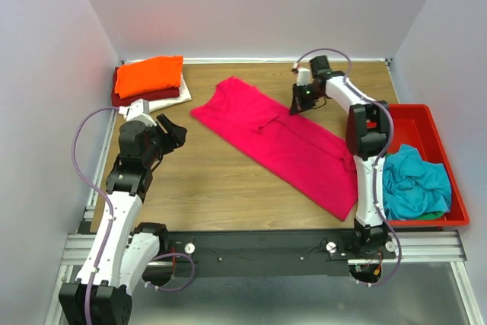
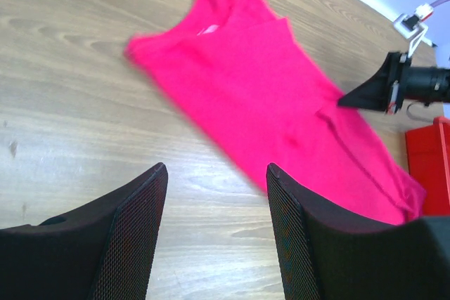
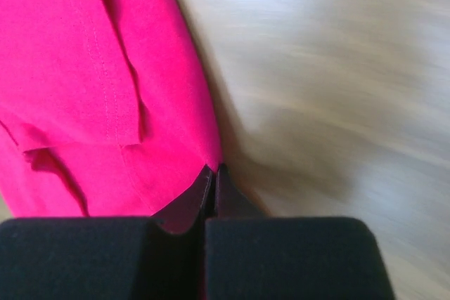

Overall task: Fold and stack the t-shirts
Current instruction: Fold the tshirt

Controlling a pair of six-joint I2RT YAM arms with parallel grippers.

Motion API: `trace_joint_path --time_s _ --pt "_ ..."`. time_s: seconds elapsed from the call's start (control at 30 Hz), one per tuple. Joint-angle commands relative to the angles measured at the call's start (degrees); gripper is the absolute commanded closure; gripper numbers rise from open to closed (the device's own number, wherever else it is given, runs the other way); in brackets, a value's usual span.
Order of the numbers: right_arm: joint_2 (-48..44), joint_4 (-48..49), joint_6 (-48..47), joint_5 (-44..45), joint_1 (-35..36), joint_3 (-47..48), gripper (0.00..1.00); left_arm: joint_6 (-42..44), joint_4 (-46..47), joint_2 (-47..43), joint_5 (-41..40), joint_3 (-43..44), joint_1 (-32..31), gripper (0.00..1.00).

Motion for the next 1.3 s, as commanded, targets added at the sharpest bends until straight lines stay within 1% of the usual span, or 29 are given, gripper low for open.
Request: trace_joint_path --time_s 0.0,0.1,0.13,0.2,0.27,0.3,0.33,0.4,0.43,0.47,0.5,0.53,0.57,0.6,0.63,0.7,0.73,0.77,0.8,0.83,0.87,0.93,0.97,1.03,1.07,1.1,1.2,1.23,1.27 --pt "-1.7 3.7 4.5 8.3 -4.3 0.8 0.87 3.7 8.0 2.8 9.5 -1.3 0.3 0.34" --pt "-2.5 3.6 1.4 9.0 -5.0 2.9 0.67 4.4 11.8 8.9 14.6 -0.8 0.3 0.34" --pt "-3.4 3.6 -1.7 9.6 -5.1 2.7 0.59 4.4 13.9 12.7 16.9 -0.2 0.3 0.34" --pt "-6.7 3.7 -4.0 10.3 -5.0 1.6 0.52 4.1 16.5 16.7 20.0 0.5 0.3 0.33" --pt "-9.5 3.7 -8.0 9.4 -5.0 0.1 0.48 2.8 20.6 22.9 20.9 1.5 0.2 0.34" --pt "-12.3 3.8 -9.2 8.0 -5.1 -2.0 0.46 2.6 21.9 25.2 21.9 2.1 0.1 0.34" --pt "-13.8 3.8 -11.9 7.0 -4.9 -2.8 0.46 2.1 23.7 30.1 21.8 3.9 -0.5 0.36" --pt "-16.7 3.9 -14.8 4.8 -4.5 -5.7 0.45 2.0 23.8 35.3 21.1 6.9 -1.5 0.36" --pt "-19.9 4.0 -16.1 3.7 -3.6 -9.1 0.45 2.3 23.6 40.3 20.2 9.8 -2.1 0.37" --pt "-21.1 4.0 -19.0 3.0 -2.9 -11.1 0.45 2.1 23.3 42.9 19.4 11.6 -3.3 0.38" --pt "-22.7 4.3 -20.0 3.3 -2.1 -13.0 0.45 1.7 22.8 45.5 18.7 13.3 -3.7 0.39" --pt "-24.0 4.4 -20.9 3.5 -0.1 -17.3 0.46 1.3 22.2 47.8 16.9 14.9 -4.3 0.39" --pt "-26.6 4.5 -23.5 3.6 0.9 -19.4 0.45 1.1 21.0 52.6 16.1 18.5 -4.8 0.39" --pt "-27.8 4.9 -24.4 5.4 3.3 -21.5 0.45 0.9 20.5 54.9 14.9 20.3 -5.9 0.39" --pt "-30.4 5.5 -25.1 5.9 4.3 -25.6 0.46 -0.1 19.6 59.1 14.7 23.5 -6.3 0.4" --pt "-32.5 6.5 -24.5 5.3 5.2 -28.4 0.45 -0.7 19.1 62.9 14.4 26.5 -7.4 0.41" --pt "-33.5 6.8 -23.8 4.2 5.2 -29.3 0.45 -1.0 18.1 64.7 12.7 28.1 -8.1 0.42" --pt "-34.3 6.9 -22.9 4.2 5.2 -30.5 0.45 -1.1 16.6 68.1 12.5 31.5 -8.3 0.42" --pt "-35.7 7.2 -22.6 4.6 5.2 -31.1 0.45 -1.1 15.4 69.6 12.1 32.8 -8.4 0.42" --pt "-36.3 7.3 -22.3 4.7 5.2 -31.4 0.45 -2.2 13.5 71.0 10.7 33.9 -8.6 0.44" --pt "-36.8 7.5 -22.3 4.9 5.2 -32.4 0.45 -2.1 12.7 73.4 10.4 36.6 -8.7 0.44" --pt "-38.3 7.6 -22.3 5.1 5.2 -33.1 0.45 -1.6 11.2 75.7 9.6 39.0 -8.8 0.45" --pt "-38.6 7.9 -22.2 5.2 5.2 -33.3 0.45 -1.4 9.8 77.6 9.3 41.0 -8.9 0.48" --pt "-39.4 8.0 -21.9 5.0 5.2 -34.0 0.45 -1.1 8.3 80.4 8.8 44.0 -8.9 0.48" --pt "-39.6 8.1 -21.8 4.9 5.2 -34.1 0.45 -1.0 7.7 81.2 8.6 45.0 -9.0 0.51" --pt "-39.9 8.1 -21.7 4.5 5.2 -34.3 0.45 -0.9 7.3 82.1 8.5 46.1 -9.0 0.52" --pt "-40.7 8.2 -21.7 4.2 5.2 -35.0 0.45 0.1 5.3 85.0 8.3 49.9 -9.0 0.69" --pt "-41.1 8.2 -21.8 4.4 5.2 -35.5 0.45 0.5 4.8 85.6 7.6 50.7 -8.9 0.77" --pt "-41.4 8.2 -22.0 4.3 5.2 -35.6 0.45 1.1 4.1 86.3 7.2 51.9 -8.8 0.9"
